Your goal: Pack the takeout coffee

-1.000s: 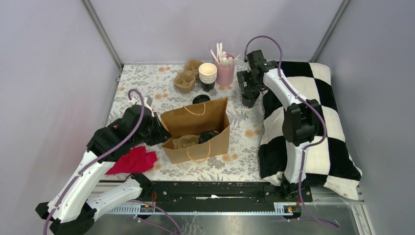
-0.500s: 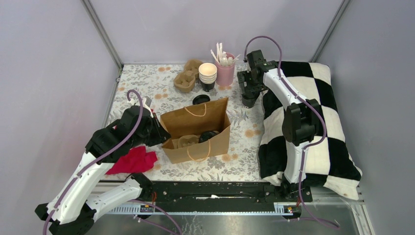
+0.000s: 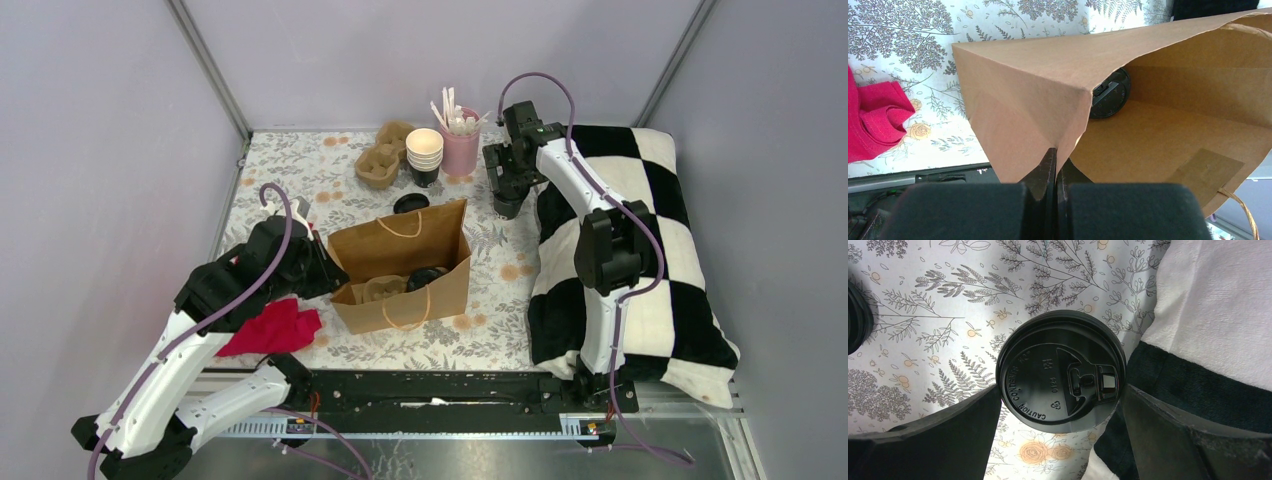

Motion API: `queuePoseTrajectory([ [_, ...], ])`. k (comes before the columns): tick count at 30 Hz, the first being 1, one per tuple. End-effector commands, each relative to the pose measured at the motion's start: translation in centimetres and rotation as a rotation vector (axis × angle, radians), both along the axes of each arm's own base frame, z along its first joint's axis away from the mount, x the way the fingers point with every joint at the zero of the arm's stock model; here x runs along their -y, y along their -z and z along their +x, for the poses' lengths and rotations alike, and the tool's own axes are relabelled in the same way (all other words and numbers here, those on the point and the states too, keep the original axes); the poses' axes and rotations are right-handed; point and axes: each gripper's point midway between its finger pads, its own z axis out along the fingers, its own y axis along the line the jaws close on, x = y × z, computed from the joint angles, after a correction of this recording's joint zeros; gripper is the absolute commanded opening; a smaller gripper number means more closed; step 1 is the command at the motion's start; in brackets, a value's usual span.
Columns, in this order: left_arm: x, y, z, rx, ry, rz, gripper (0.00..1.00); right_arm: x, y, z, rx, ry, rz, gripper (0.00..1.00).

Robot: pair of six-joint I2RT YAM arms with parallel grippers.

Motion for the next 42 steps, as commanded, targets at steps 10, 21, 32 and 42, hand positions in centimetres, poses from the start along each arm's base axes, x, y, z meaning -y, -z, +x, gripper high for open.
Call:
queuePoseTrajectory([
  [10, 0.1, 0.6, 0.0, -0.020, 0.007, 0.014, 0.00, -0.3, -2.1, 0.6, 0.040, -0.006, 0.028, 1.00],
  [21, 0.2, 0.6, 0.1, -0.016, 0.014, 0.018, 0.00, -0.6, -1.6, 1.4, 0.031, -0.005, 0.027, 0.95],
  [32, 0.2, 0.7, 0.0, -0.019, 0.017, 0.020, 0.00, -0.2, -0.2, 0.5, -0.004, -0.001, 0.006, 0.94],
  [42, 0.2, 0.7, 0.1, -0.019, 0.020, 0.024, 0.00, -0.4, -1.1, 0.6, 0.011, -0.007, 0.022, 0.92],
])
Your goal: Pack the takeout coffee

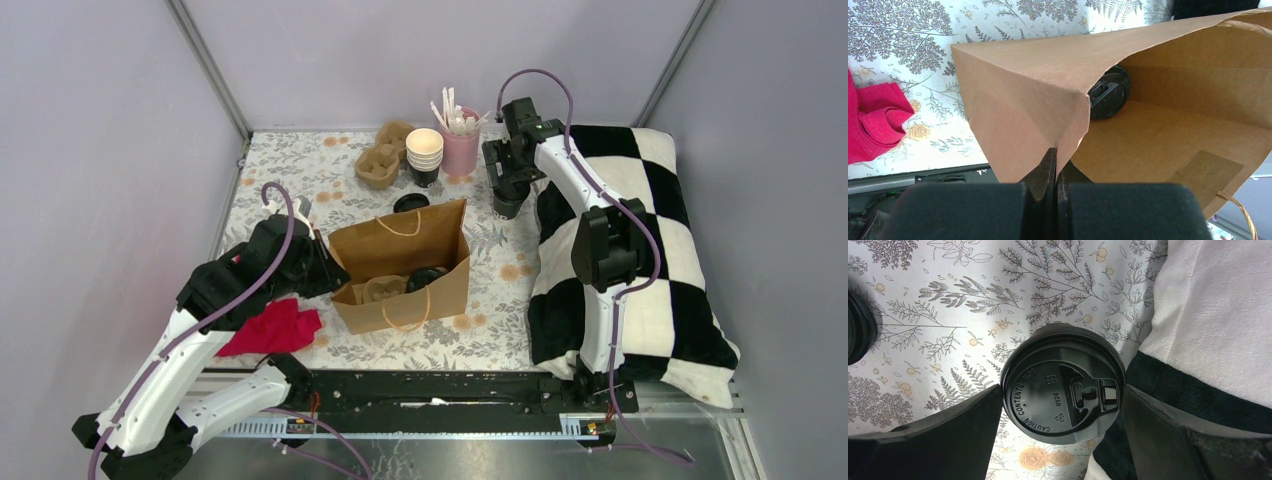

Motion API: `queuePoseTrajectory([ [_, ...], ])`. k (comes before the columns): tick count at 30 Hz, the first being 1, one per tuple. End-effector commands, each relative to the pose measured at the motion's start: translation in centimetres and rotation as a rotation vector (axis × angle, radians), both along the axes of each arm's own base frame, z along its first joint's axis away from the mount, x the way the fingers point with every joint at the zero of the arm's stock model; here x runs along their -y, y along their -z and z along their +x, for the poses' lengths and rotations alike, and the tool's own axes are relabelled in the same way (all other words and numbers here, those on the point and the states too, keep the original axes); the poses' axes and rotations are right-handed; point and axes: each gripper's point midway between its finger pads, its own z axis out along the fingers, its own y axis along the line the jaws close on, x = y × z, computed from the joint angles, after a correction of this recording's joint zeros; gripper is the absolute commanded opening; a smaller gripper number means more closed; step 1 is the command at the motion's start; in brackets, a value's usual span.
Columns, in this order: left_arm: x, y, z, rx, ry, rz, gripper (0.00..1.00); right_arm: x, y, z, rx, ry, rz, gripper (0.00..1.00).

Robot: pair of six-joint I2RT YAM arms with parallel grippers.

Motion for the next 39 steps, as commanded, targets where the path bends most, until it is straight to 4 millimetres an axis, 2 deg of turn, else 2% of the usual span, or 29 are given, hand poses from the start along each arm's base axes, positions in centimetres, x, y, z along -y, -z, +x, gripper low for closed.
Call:
queuePoseTrajectory([
  [1, 0.0, 0.6, -0.1, -0.016, 0.015, 0.022, 0.00, -0.2, -1.3, -0.4, 0.009, -0.003, 0.027, 0.92],
  [7, 0.1, 0.7, -0.1, -0.019, 0.016, 0.020, 0.00, 0.0, -1.8, -0.6, 0.020, -0.001, 0.027, 0.95],
  [25, 0.1, 0.6, -0.1, -0.016, 0.019, 0.014, 0.00, 0.3, -1.2, -0.9, 0.016, -0.010, 0.012, 0.85],
  [31, 0.0, 0.2, 0.0, 0.000, 0.006, 0.007, 0.00, 0.3, -3.3, -1.2, 0.060, -0.004, 0.031, 0.80],
  [39, 0.1, -0.5, 0.6, 0.051, -0.005, -0.017, 0.00, 0.6, -6.4, -3.4, 0.108, 0.016, 0.073, 0.79],
])
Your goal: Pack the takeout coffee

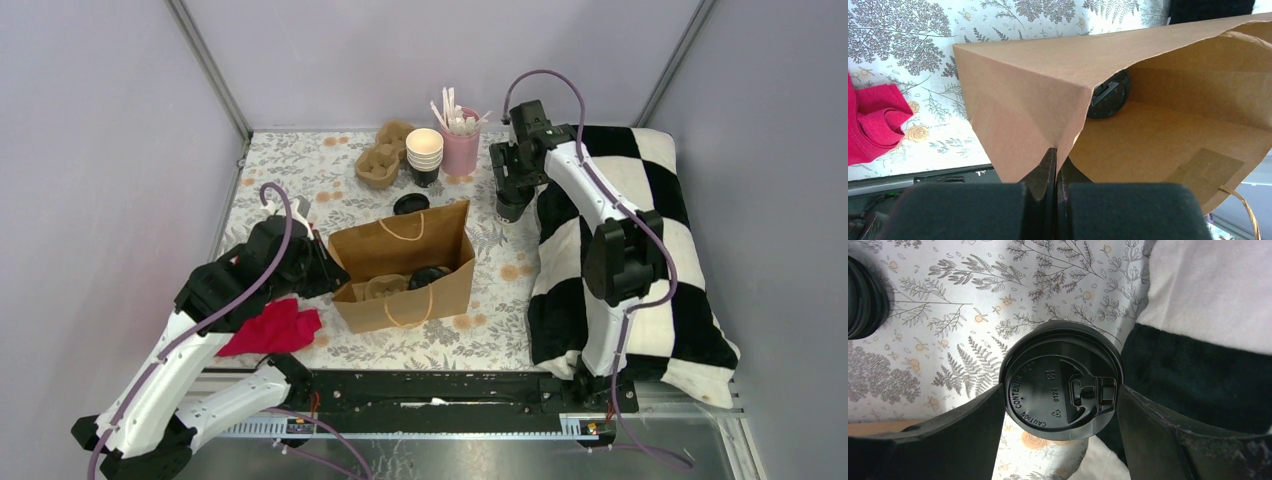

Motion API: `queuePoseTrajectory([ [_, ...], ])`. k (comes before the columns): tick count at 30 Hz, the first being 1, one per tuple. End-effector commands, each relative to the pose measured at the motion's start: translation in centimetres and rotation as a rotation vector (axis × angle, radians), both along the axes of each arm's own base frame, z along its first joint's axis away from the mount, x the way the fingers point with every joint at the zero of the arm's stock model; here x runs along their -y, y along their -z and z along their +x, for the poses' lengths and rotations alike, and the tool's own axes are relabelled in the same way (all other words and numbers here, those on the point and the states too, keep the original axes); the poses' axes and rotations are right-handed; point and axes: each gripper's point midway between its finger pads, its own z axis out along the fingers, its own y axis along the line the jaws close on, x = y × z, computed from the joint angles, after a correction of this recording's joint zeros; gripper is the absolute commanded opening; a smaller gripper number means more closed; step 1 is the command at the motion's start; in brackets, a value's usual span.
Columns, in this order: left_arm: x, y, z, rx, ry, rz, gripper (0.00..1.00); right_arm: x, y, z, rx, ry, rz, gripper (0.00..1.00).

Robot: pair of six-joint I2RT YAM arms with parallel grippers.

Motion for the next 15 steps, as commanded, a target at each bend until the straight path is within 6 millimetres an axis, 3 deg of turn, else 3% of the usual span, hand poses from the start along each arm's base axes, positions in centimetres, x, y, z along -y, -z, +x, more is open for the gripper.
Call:
queuePoseTrajectory([
  [1, 0.2, -0.5, 0.8, 0.053, -0.002, -0.013, 0.00, 0.0, -5.4, -1.6, 0.098, 0.016, 0.069, 0.78],
  [8, 0.6, -1.9, 1.5, 0.141, 0.021, -0.043, 0.00, 0.0, -11.2, -5.3, 0.176, -0.005, 0.155, 0.76],
  [15, 0.3, -2.7, 1.8, 0.203, 0.007, -0.065, 0.00, -2.9, -20.6, -10.9, 0.329, -0.162, 0.423, 0.72],
])
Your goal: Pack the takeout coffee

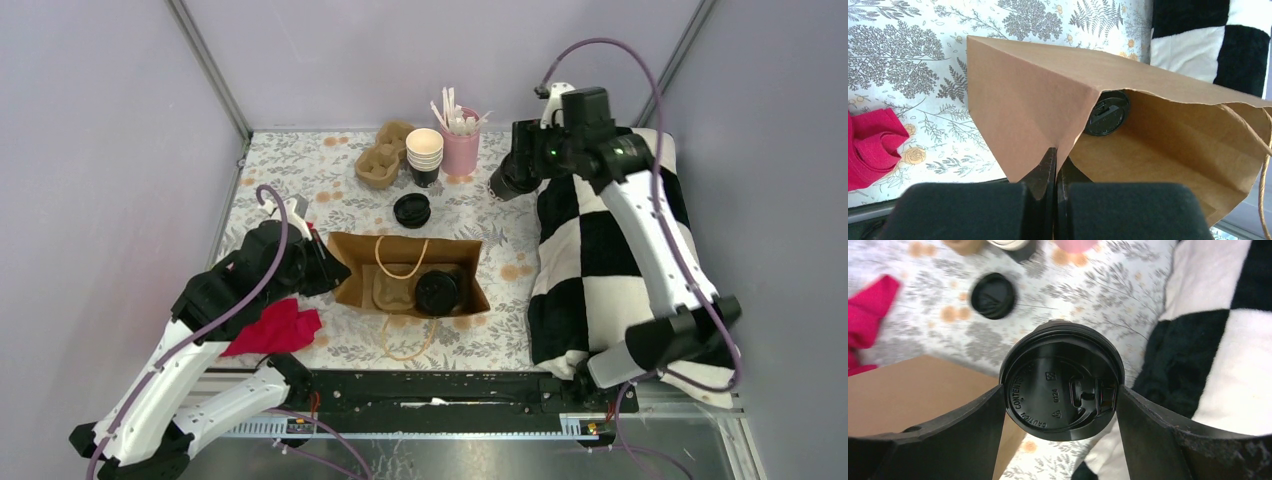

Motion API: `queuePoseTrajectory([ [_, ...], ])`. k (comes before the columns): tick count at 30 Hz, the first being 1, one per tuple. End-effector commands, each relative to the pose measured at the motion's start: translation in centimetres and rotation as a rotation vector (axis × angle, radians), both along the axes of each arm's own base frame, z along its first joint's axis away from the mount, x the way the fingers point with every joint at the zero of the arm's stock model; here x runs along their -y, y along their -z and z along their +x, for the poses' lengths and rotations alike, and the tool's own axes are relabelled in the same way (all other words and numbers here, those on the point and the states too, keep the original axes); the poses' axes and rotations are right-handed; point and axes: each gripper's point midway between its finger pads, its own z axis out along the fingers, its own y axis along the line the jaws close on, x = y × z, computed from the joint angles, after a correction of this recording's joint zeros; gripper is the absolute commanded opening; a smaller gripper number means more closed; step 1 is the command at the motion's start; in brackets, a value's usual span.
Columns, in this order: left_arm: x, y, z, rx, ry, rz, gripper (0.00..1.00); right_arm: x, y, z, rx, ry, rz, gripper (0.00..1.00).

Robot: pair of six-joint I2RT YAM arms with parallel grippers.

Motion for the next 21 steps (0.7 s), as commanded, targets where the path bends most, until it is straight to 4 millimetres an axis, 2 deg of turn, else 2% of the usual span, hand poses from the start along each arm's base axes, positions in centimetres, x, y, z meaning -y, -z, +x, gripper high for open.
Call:
queuePoseTrajectory([
  [1, 0.0, -1.9, 1.1, 0.109, -0.015, -0.039, 0.00, -2.1, -7.2, -4.7, 0.120, -0.126, 0.193, 0.71],
  [5, -0.1, -1.7, 0.8, 0.124, -0.010, -0.050, 0.00, -2.9, -13.0, -8.5, 0.215, -0.226, 0.295, 0.70],
  [10, 0.0, -1.5, 0.2, 0.102, -0.014, -0.078, 0.00, -6.4, -17.8, -12.7, 0.203, -0.393, 0.541, 0.68],
  [13, 0.0, -1.5, 0.1, 0.085, -0.025, -0.091, 0.00, -8.2, -20.2, -14.0, 0.201, -0.436, 0.652, 0.67],
  [16, 0.0, -1.2, 0.1, 0.062, -0.037, -0.087, 0.00, -11.0, -21.9, -15.7, 0.177, -0.513, 0.715, 0.67],
  [21, 0.0, -1.1, 0.0, 0.027, -0.054, -0.089, 0.00, -16.0, -24.3, -19.8, 0.156, -0.671, 0.788, 0.66],
])
